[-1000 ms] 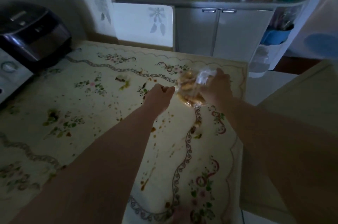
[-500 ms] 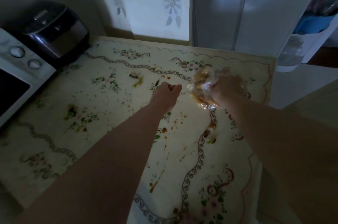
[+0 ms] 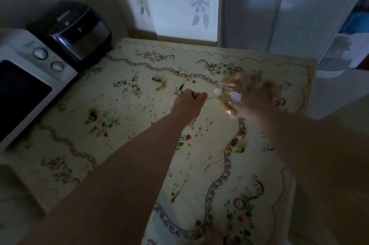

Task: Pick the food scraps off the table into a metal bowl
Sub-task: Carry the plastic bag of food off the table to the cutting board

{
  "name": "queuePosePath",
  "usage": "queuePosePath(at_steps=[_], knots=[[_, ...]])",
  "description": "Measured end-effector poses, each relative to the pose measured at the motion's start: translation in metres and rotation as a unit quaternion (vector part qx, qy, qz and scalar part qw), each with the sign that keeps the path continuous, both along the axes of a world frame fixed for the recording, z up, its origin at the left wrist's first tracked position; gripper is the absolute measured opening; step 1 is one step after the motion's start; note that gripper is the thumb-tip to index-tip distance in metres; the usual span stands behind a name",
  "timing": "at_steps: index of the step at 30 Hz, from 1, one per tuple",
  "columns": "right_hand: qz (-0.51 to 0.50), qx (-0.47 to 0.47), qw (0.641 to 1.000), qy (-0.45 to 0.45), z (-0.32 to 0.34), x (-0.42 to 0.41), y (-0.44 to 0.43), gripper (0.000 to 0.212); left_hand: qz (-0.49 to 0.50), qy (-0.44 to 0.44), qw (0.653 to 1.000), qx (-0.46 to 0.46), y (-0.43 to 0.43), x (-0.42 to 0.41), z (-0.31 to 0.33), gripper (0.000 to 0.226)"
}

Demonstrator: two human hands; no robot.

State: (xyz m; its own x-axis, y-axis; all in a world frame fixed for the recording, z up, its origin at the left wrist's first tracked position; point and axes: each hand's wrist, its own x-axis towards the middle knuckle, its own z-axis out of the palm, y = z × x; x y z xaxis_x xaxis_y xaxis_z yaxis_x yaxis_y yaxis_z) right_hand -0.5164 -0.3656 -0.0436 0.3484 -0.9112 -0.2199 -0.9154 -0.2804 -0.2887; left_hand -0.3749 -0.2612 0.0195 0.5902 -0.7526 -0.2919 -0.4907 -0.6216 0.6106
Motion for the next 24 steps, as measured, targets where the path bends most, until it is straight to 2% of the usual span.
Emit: queuePosePath(at_steps=[3,6,10,13,17,21,24], knots=[[-0.054,-0.037,0.993,-0.102,0.016,-0.003,-0.001,0.038,-0.006,0.009,1.0,-0.006,0.002,-0.003,-0.003,0.038],[-0.101,-0.053,0.977,-0.183,0.049,-0.004,-0.01,0.034,0.01,0.012,1.0,-0.023,0.005,-0.005,0.005,0.037],[-0.142,-0.042,0.932,-0.332,0.098,0.005,0.003,0.03,0.026,-0.014,0.999,-0.045,0.013,-0.005,0.028,0.03],[-0.141,-0.024,0.909,-0.39,0.12,0.018,0.023,0.032,0.036,-0.04,0.997,-0.06,0.025,-0.001,0.047,0.031],[-0.076,-0.019,0.911,-0.406,0.149,0.037,0.058,0.037,0.063,-0.054,0.994,-0.076,0.058,0.009,0.074,0.031],[0.042,0.069,0.923,-0.376,0.178,0.059,0.103,0.026,0.109,-0.07,0.986,-0.103,0.107,0.022,0.102,0.026],[0.101,0.118,0.909,-0.388,0.196,0.081,0.155,0.029,0.15,-0.103,0.977,-0.111,0.154,0.037,0.124,0.031]])
